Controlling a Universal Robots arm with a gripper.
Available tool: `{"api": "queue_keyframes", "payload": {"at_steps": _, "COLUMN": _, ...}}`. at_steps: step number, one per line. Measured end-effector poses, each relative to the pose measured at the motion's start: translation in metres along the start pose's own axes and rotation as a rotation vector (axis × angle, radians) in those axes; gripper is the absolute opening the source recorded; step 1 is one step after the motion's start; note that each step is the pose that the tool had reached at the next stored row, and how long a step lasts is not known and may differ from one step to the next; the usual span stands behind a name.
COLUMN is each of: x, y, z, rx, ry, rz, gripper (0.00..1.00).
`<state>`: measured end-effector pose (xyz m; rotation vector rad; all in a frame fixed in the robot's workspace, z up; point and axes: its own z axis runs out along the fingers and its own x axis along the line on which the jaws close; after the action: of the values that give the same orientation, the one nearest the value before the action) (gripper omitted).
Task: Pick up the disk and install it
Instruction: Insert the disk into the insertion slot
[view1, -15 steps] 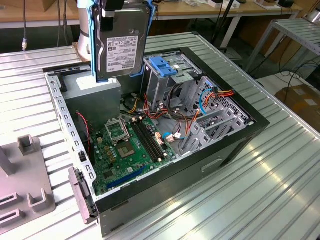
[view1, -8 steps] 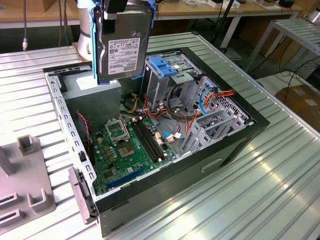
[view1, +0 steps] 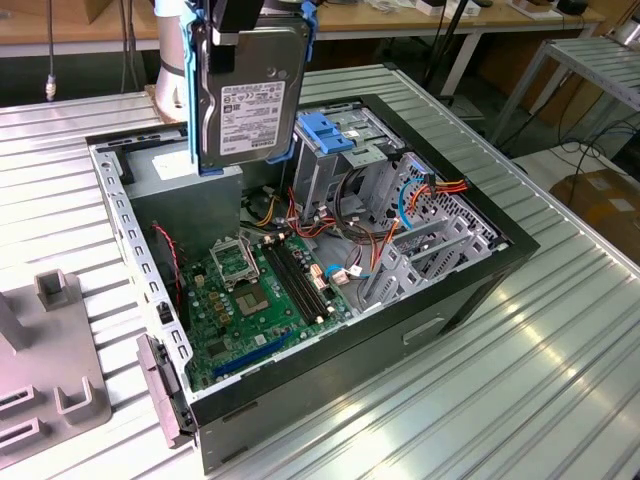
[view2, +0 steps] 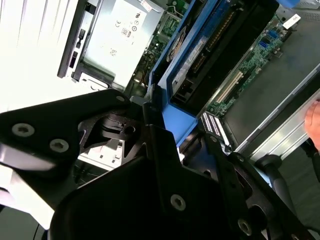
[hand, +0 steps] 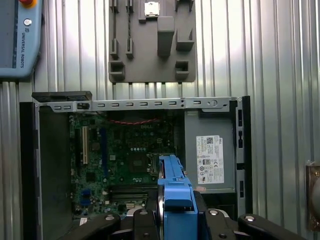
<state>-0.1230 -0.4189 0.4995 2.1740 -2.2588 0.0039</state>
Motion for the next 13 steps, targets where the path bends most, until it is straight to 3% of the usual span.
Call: {"api": "queue_keyframes", "payload": {"at_steps": 13, "x": 0.0121, "y": -0.0021, "z": 0.0001, "rx": 0.0, "ry": 0.0, "rz": 0.0, "gripper": 0.37}}
